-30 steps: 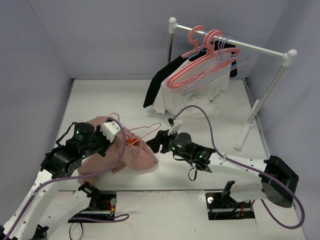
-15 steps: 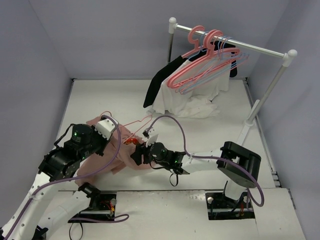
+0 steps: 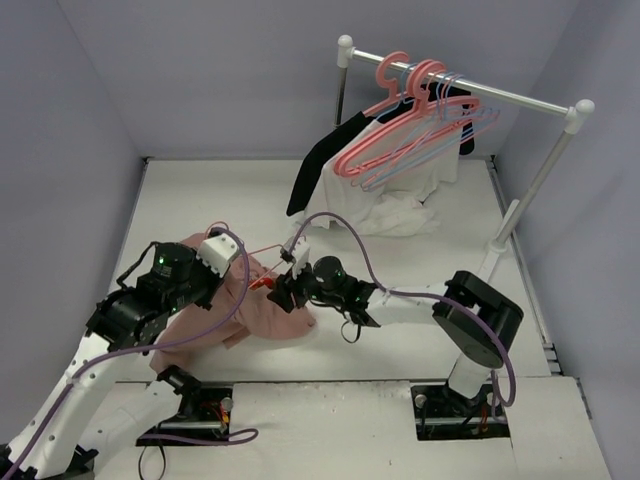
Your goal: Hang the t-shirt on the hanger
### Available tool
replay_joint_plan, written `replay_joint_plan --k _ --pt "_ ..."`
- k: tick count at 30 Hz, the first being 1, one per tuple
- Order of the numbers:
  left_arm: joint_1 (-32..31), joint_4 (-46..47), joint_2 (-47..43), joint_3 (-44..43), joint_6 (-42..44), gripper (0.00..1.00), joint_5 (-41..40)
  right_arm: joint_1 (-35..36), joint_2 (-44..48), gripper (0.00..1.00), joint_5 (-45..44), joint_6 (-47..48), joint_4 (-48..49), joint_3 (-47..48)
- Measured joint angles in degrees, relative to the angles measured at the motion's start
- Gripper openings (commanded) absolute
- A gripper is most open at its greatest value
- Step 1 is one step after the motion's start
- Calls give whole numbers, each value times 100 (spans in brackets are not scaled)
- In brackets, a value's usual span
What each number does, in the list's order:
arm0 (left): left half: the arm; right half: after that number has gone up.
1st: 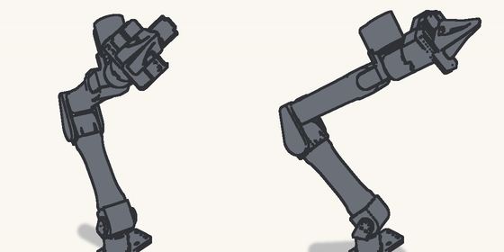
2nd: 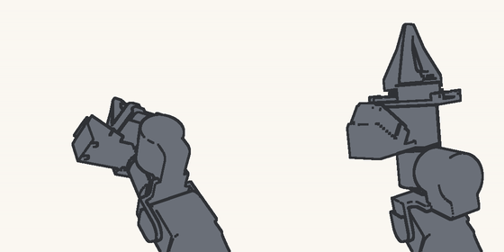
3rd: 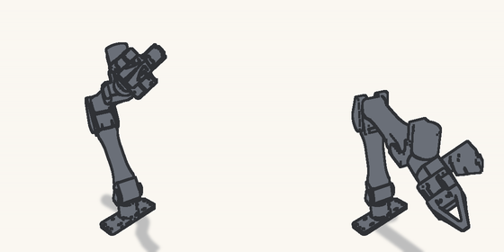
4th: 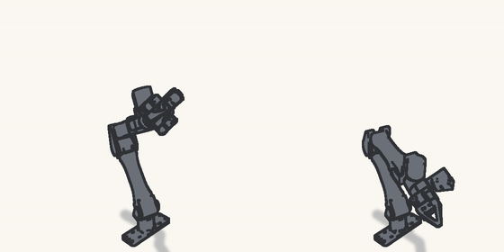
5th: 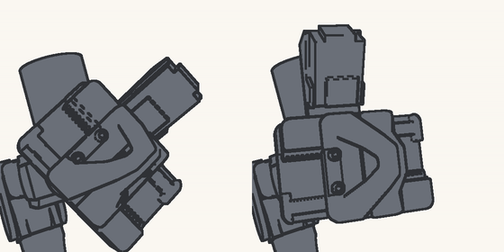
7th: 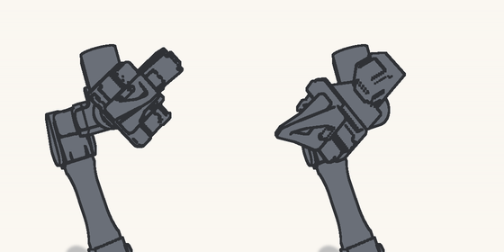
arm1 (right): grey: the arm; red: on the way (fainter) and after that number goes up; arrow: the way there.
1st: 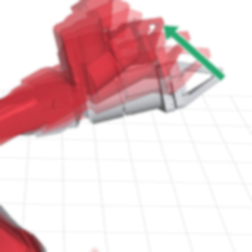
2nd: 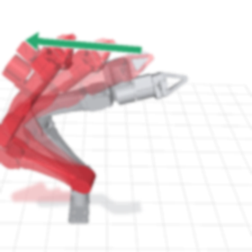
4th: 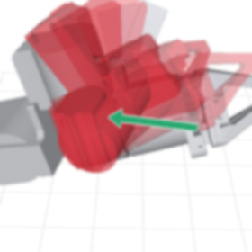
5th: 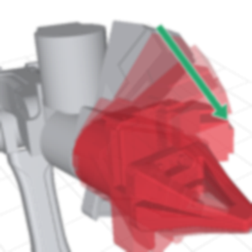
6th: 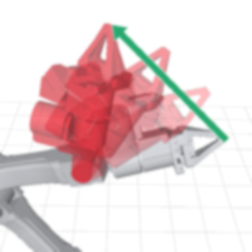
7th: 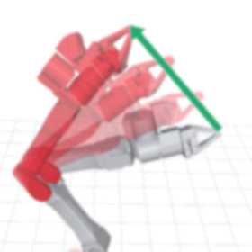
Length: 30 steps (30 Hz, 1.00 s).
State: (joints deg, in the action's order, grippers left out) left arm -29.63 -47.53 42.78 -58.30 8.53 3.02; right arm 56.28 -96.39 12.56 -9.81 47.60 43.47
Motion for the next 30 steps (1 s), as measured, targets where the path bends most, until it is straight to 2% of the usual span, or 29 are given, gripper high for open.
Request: replay_joint_plan --k 3,5,13,26,30 --pt "0 -4 150 -65 -6 0 0 -77 -178 25 626 176 34 205" --pt "0 -3 231 -95 -10 0 -6 -80 -236 19 954 298 47 258" --pt "0 -7 269 -171 -25 0 -8 -75 -250 40 1506 552 61 275" --pt "0 -17 177 -171 -32 0 25 -80 -364 41 1150 825 61 429" --pt "0 -17 160 -171 -47 0 63 -80 -552 34 1099 842 58 546"
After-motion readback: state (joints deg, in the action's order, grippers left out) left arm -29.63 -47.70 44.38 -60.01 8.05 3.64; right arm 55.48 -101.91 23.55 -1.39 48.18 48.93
